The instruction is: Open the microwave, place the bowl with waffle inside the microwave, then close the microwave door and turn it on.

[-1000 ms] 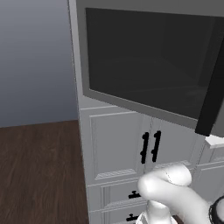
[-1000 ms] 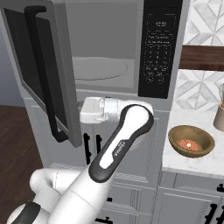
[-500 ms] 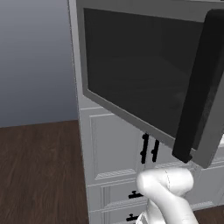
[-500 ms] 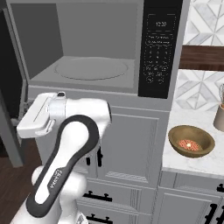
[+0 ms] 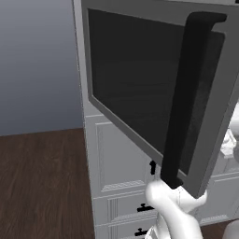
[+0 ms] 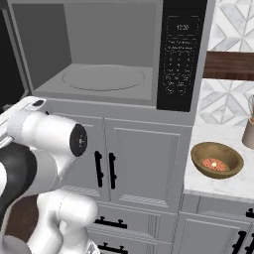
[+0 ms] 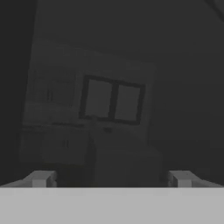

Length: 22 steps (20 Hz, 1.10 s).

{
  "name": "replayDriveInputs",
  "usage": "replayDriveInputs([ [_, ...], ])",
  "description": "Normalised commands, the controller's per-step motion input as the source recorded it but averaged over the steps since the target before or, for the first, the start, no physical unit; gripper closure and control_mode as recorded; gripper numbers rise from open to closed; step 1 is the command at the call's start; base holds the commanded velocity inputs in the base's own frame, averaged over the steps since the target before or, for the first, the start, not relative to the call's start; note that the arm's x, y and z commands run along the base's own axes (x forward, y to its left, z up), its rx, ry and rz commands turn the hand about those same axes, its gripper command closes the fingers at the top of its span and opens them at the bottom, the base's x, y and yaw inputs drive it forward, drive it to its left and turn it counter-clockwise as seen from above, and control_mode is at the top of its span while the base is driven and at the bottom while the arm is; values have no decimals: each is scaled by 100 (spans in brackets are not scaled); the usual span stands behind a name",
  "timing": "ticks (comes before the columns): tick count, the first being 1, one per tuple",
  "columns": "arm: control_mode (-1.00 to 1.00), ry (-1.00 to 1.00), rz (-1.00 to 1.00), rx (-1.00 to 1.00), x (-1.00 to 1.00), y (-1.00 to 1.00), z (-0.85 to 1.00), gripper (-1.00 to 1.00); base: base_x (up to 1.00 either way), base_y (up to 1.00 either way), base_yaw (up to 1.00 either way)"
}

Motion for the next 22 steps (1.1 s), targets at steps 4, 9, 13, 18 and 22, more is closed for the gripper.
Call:
replayDriveInputs([
  [4, -100, 0, -41, 1, -3, 46, 2, -100, 0, 0, 0],
  [9, -100, 5, -5, 0, -6, 71, 0, -100, 0, 0, 0],
  [13, -100, 9, 0, 0, 0, 53, 0, -100, 0, 0, 0],
  [18, -100, 9, 0, 0, 0, 33, 0, -100, 0, 0, 0],
  [22, -100, 7, 0, 0, 3, 48, -1, -100, 0, 0, 0],
])
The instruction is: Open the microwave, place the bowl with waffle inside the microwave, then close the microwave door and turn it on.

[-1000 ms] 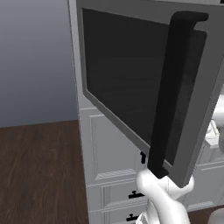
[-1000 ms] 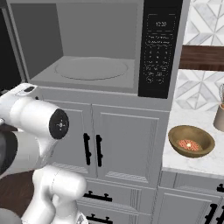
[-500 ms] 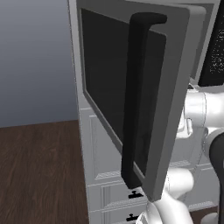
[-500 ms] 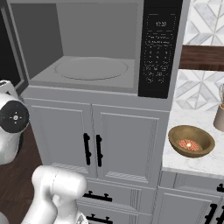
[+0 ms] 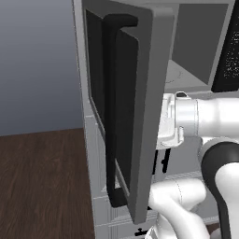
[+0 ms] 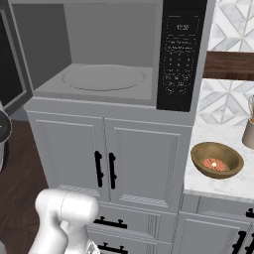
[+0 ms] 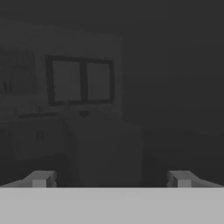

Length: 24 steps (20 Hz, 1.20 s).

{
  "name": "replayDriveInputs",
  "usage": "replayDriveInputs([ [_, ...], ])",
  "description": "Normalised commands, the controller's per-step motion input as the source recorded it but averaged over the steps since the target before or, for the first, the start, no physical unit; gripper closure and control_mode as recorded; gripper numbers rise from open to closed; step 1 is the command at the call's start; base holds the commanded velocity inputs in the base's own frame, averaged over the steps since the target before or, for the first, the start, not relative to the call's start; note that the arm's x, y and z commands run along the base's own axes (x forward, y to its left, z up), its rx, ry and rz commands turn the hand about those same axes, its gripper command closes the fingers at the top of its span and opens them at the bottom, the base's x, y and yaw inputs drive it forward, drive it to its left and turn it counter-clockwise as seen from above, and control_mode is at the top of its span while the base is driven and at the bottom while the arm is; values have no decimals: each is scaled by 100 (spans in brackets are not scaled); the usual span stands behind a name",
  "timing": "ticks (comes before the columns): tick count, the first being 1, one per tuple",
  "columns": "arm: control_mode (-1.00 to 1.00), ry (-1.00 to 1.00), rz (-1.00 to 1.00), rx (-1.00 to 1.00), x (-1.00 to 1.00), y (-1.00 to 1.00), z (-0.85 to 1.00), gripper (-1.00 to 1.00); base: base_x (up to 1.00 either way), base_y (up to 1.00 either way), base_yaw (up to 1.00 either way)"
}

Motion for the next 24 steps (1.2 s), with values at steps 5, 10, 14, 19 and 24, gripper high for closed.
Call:
replayDriveInputs([
  [5, -100, 6, 0, 0, 6, 41, 0, -100, 0, 0, 0],
  [10, -100, 2, 1, 1, 4, 13, 0, -100, 0, 0, 0],
  [14, -100, 3, -8, -1, -10, -62, 0, -100, 0, 0, 0],
  [19, -100, 40, -42, 0, -2, -100, 5, -100, 0, 0, 0],
  [24, -100, 39, -52, 0, 0, -100, 0, -100, 0, 0, 0],
])
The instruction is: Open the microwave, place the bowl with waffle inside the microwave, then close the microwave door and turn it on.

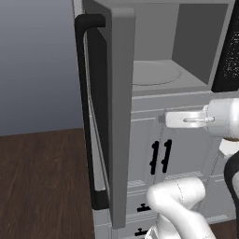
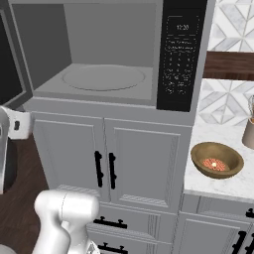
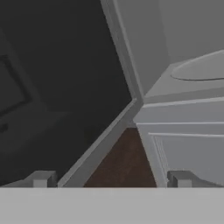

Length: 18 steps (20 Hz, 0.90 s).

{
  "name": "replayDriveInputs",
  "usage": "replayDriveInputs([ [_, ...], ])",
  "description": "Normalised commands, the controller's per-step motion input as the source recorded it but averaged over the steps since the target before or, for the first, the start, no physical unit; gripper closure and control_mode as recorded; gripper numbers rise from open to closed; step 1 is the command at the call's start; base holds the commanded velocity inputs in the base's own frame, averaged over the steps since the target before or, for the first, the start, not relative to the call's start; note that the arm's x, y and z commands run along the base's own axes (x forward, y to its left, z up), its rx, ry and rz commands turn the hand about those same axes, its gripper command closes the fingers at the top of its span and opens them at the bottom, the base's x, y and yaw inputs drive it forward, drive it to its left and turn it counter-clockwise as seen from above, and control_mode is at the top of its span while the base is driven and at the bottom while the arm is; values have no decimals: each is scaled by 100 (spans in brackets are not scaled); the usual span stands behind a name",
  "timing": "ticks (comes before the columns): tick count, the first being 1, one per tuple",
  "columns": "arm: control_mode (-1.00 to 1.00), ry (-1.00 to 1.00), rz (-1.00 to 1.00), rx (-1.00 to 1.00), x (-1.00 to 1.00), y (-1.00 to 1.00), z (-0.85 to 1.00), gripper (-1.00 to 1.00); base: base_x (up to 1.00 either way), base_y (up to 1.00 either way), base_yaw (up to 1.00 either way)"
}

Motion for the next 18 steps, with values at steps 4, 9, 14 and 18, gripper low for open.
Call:
replayDriveInputs([
  [4, -100, 38, -50, 13, -2, -100, 0, -100, 0, 0, 0],
  [9, -100, 23, -46, 23, -5, -100, -4, -100, 0, 0, 0],
  [14, -100, 1, -18, 5, 3, -100, -45, -100, 0, 0, 0],
  [18, -100, 11, -39, 6, 0, -100, -33, -100, 0, 0, 0],
])
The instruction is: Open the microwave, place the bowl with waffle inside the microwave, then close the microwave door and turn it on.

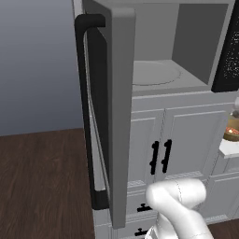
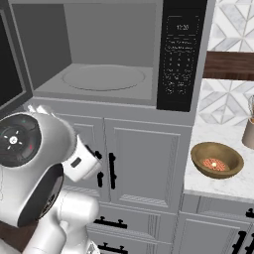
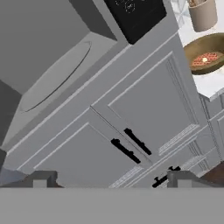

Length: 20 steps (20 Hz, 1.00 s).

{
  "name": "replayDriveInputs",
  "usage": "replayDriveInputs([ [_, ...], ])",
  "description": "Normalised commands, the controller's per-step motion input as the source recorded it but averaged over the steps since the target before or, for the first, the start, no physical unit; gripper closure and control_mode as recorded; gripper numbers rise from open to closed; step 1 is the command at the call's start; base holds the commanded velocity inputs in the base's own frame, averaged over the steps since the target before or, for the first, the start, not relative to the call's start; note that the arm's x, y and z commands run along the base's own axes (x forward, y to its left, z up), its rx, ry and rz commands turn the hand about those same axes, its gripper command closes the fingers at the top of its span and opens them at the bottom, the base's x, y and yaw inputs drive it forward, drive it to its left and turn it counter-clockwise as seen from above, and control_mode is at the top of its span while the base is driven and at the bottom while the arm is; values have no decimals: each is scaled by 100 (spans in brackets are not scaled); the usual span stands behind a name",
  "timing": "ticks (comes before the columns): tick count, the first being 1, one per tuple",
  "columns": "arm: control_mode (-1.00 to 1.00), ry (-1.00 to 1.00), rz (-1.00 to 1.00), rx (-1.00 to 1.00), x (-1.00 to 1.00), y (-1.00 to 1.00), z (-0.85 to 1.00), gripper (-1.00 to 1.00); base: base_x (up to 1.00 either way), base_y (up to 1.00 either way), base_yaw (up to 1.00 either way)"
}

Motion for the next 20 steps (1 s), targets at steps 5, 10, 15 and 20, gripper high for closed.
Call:
replayDriveInputs([
  [5, -100, 20, -49, 8, 0, -100, -23, -100, 0, 0, 0],
  [10, -100, 10, -36, 4, 2, -100, -43, -100, 0, 0, 0],
  [15, -100, -2, -11, 3, 23, -95, -46, -100, 0, 0, 0],
  [20, -100, 1, -10, 3, 51, -77, -37, -100, 0, 0, 0],
])
